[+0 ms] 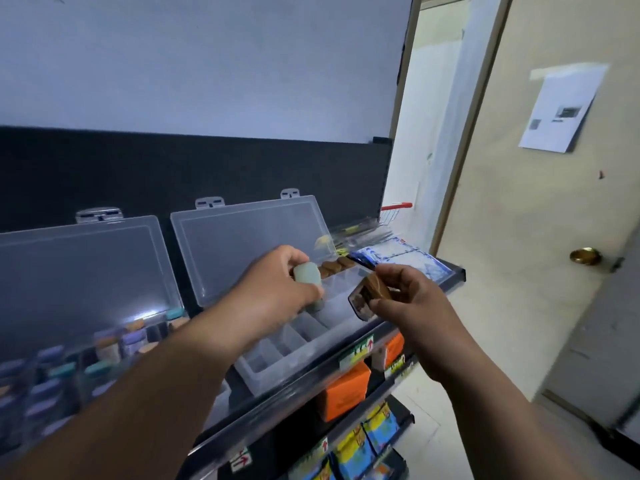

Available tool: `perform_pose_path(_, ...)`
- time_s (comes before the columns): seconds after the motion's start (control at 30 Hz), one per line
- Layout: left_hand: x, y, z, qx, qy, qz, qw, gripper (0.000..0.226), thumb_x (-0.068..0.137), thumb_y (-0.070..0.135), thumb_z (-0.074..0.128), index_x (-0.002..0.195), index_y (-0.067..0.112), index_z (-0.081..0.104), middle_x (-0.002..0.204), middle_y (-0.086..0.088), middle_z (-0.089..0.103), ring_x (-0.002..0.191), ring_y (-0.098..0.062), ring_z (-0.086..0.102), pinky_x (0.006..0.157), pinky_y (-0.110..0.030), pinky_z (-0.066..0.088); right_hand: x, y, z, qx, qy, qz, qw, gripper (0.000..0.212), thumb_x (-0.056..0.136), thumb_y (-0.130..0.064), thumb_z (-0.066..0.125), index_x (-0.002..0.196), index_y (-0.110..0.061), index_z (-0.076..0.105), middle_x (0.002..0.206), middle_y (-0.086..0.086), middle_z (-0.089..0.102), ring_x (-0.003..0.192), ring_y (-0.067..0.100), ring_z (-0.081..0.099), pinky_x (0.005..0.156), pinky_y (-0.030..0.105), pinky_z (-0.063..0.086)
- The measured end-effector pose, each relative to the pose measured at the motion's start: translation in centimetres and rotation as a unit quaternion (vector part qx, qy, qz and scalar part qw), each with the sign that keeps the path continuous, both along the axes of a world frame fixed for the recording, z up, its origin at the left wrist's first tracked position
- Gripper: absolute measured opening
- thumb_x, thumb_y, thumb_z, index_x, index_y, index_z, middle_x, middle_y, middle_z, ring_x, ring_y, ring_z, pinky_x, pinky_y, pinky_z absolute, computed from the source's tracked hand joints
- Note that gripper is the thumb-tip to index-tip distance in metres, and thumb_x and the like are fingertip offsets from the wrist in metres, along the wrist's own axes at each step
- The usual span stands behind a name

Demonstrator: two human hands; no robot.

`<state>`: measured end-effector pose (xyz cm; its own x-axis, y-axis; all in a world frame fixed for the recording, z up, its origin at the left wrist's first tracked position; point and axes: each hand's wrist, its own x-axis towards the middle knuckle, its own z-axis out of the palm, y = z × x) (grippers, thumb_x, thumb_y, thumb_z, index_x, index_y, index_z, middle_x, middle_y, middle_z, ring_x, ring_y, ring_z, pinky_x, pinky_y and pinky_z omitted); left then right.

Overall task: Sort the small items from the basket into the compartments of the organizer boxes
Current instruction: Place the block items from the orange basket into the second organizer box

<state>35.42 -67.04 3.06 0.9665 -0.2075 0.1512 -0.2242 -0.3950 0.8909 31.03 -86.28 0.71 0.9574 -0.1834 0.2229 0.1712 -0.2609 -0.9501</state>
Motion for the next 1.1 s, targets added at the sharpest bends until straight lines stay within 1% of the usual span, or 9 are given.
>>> perform_pose_path(0.07,1.4,-0.8,-0.1,0.009,-0.006,0.018,1.0,0.036,0.075,0.017,0.078,0.102,0.028,0.057,0.1,0.004,0.063,0.087,-0.012,0.063,0.066,-0.024,0.053,2.3,-1.3,-0.1,-0.038,-0.012,0.007,0.999,0.044,0.081,0.005,0.068,0.1,-0.034,0.06,0.096,-0.017,0.066,0.091,-0.005,0.063,0.072,0.012,0.046)
perform_pose_path(0.17,3.4,-2.2,-0.6,0.022,-0.022,0.046,0.998,0.038,0.077,0.016,0.076,0.105,0.028,0.055,0.103,0.008,0.061,0.094,-0.012,0.061,0.083,-0.035,0.055,6.0,-3.0,-0.3,-0.114,-0.036,0.02,0.993,0.047,0.08,0.0,0.071,0.111,-0.031,0.056,0.094,-0.024,0.059,0.084,-0.016,0.057,0.066,0.002,0.042)
perform_pose_path(0.27,5.3,-3.8,-1.5,0.031,-0.02,0.08,0.996,0.045,0.077,0.015,0.076,0.112,0.029,0.052,0.109,0.009,0.058,0.098,-0.012,0.059,0.087,-0.037,0.054,10.2,-4.4,-0.9,-0.183,-0.046,0.046,0.981,0.049,0.079,-0.008,0.075,0.118,-0.031,0.056,0.102,-0.018,0.059,0.095,-0.005,0.058,0.073,0.002,0.04)
perform_pose_path(0.33,6.6,-5.0,-2.1,0.047,-0.016,0.106,0.993,0.042,0.073,0.018,0.077,0.104,0.032,0.054,0.103,0.007,0.06,0.094,-0.014,0.062,0.082,-0.041,0.057,13.1,-5.4,-1.1,-0.24,-0.047,0.064,0.968,0.054,0.078,-0.015,0.078,0.126,-0.028,0.057,0.113,-0.012,0.057,0.102,0.004,0.056,0.085,0.011,0.041)
perform_pose_path(0.4,7.5,-6.3,-2.4,0.074,-0.009,0.133,0.988,0.038,0.069,0.021,0.078,0.095,0.036,0.055,0.1,0.006,0.06,0.091,-0.015,0.062,0.08,-0.041,0.057,15.5,-6.3,-1.2,-0.29,-0.054,0.09,0.951,0.058,0.077,-0.02,0.079,0.13,-0.026,0.055,0.115,-0.009,0.053,0.101,0.006,0.052,0.084,0.01,0.038)
perform_pose_path(0.5,8.8,-7.6,-3.0,0.12,-0.011,0.164,0.979,0.035,0.067,0.024,0.081,0.09,0.034,0.057,0.1,0.006,0.06,0.089,-0.012,0.061,0.081,-0.038,0.056,17.9,-7.2,-1.5,-0.312,-0.068,0.139,0.937,0.057,0.073,-0.021,0.082,0.124,-0.025,0.058,0.114,-0.005,0.057,0.096,0.007,0.055,0.076,0.005,0.038)
perform_pose_path(0.67,9.5,-8.8,-4.3,0.192,0.009,0.202,0.96,0.047,0.075,0.03,0.078,0.117,0.03,0.057,0.113,0.01,0.055,0.103,-0.009,0.054,0.093,-0.033,0.049,20.2,-7.5,-2.1,-0.337,-0.065,0.233,0.91,0.039,0.07,-0.022,0.083,0.102,-0.029,0.062,0.103,-0.009,0.059,0.094,0.01,0.058,0.081,0.02,0.046)
perform_pose_path(0.9,10.1,-10.1,-5.4,0.27,0.02,0.236,0.933,0.051,0.074,0.033,0.078,0.12,0.027,0.059,0.115,0.008,0.057,0.109,-0.014,0.052,0.096,-0.034,0.046,21.7,-7.1,-2.9,-0.418,-0.056,0.306,0.853,0.043,0.072,-0.033,0.08,0.11,-0.026,0.064,0.108,-0.007,0.057,0.098,0.01,0.054,0.088,0.027,0.047)
perform_pose_path(1.1,10.5,-10.5,-5.9,0.331,0.022,0.229,0.915,0.04,0.078,0.032,0.072,0.117,0.028,0.062,0.117,0.006,0.058,0.109,-0.014,0.05,0.092,-0.027,0.043,22.7,-6.7,-3.0,-0.469,-0.051,0.332,0.817,0.034,0.068,-0.034,0.081,0.097,-0.025,0.065,0.096,-0.008,0.06,0.091,0.011,0.055,0.085,0.03,0.047)
